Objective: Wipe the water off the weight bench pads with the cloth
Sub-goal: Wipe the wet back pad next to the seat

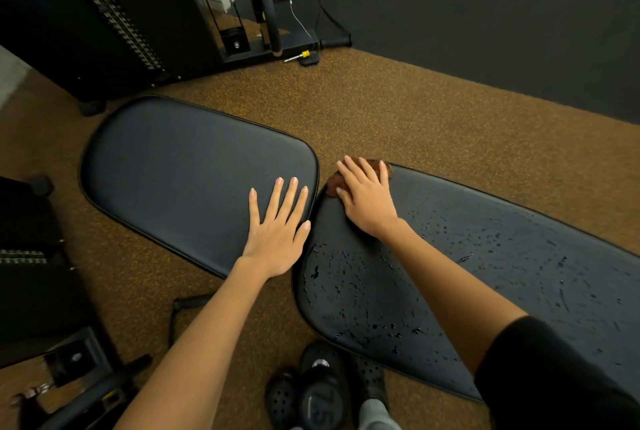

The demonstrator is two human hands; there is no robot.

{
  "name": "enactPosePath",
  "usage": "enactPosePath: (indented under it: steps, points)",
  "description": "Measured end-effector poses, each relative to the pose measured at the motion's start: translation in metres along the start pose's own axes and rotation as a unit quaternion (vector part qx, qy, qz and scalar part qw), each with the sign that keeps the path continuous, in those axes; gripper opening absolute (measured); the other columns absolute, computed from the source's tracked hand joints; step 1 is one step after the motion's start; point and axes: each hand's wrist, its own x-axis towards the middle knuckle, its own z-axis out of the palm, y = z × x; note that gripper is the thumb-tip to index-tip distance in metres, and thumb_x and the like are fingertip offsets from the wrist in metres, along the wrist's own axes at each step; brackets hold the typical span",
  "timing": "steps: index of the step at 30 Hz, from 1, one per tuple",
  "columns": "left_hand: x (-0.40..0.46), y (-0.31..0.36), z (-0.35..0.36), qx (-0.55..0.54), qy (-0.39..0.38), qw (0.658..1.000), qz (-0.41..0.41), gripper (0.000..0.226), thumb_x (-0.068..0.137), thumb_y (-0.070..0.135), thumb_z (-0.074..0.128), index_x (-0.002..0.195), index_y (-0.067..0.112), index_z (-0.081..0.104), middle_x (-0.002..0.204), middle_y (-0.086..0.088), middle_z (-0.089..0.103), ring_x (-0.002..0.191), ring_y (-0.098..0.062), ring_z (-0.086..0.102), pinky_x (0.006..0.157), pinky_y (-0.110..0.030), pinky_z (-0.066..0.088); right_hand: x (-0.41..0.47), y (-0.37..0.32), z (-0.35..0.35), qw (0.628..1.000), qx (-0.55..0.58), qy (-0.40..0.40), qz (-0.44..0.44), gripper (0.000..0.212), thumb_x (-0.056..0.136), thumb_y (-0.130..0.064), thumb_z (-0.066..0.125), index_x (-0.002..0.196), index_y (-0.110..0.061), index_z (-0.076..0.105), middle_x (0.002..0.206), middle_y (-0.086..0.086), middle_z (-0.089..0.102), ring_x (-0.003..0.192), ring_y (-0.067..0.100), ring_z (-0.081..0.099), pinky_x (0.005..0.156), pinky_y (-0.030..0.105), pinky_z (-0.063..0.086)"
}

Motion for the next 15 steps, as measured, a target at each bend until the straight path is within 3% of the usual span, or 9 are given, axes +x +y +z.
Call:
enactPosePath:
  steps: [4,6,9,13,15]
  points:
    - [0.002,0.000,-0.004,0.002,-0.030,1.000,0.004,0.067,0.086,0.048,-0.013,0.146,0.021,-0.021,0.155,-0.002,-0.026,0.139,-0.023,-0.032,0.102,-0.053,-0.031,-0.026,0.023,-0.003,0.990,-0.028,-0.048,-0.130,0.057,0.099,-0.043,0.027,0.153,-0.023,0.025,0.160,-0.004,0.019,0.149,0.022,0.014,0.120,0.045,-0.002]
    - [0.002,0.000,-0.006,-0.007,-0.040,0.999,0.001,0.067,0.083,0.048,-0.016,0.144,0.022,-0.026,0.153,-0.001,-0.031,0.135,-0.021,-0.038,0.099,-0.052,-0.034,-0.037,0.041,-0.008,0.986,-0.052,-0.055,-0.151,0.061,0.095,-0.046,0.020,0.153,-0.026,0.025,0.160,-0.006,0.019,0.148,0.020,0.016,0.121,0.045,0.002]
    - [0.002,0.000,-0.006,-0.008,-0.048,0.999,0.002,0.067,0.082,0.048,-0.017,0.143,0.021,-0.027,0.153,-0.002,-0.032,0.136,-0.023,-0.037,0.099,-0.053,-0.034,-0.037,0.054,-0.013,0.992,-0.057,-0.021,-0.106,0.062,0.093,-0.044,0.018,0.152,-0.027,0.027,0.160,-0.004,0.021,0.147,0.022,0.021,0.121,0.046,0.006]
    - [0.001,0.001,-0.009,-0.002,-0.051,0.999,0.002,0.067,0.081,0.046,-0.017,0.142,0.021,-0.028,0.153,-0.003,-0.031,0.138,-0.024,-0.034,0.099,-0.054,-0.033,-0.011,0.023,-0.003,0.999,-0.019,0.017,0.023,0.054,0.103,-0.034,0.032,0.154,-0.022,0.021,0.162,0.000,0.015,0.149,0.024,0.011,0.118,0.047,-0.006]
    - [0.001,0.002,-0.011,0.005,-0.052,0.999,0.003,0.067,0.081,0.045,-0.017,0.142,0.020,-0.029,0.154,-0.004,-0.030,0.139,-0.026,-0.033,0.098,-0.054,-0.033,-0.004,0.007,0.002,0.999,-0.001,0.026,0.033,0.053,0.103,-0.030,0.036,0.153,-0.018,0.023,0.162,0.001,0.016,0.149,0.024,0.009,0.116,0.048,-0.009]
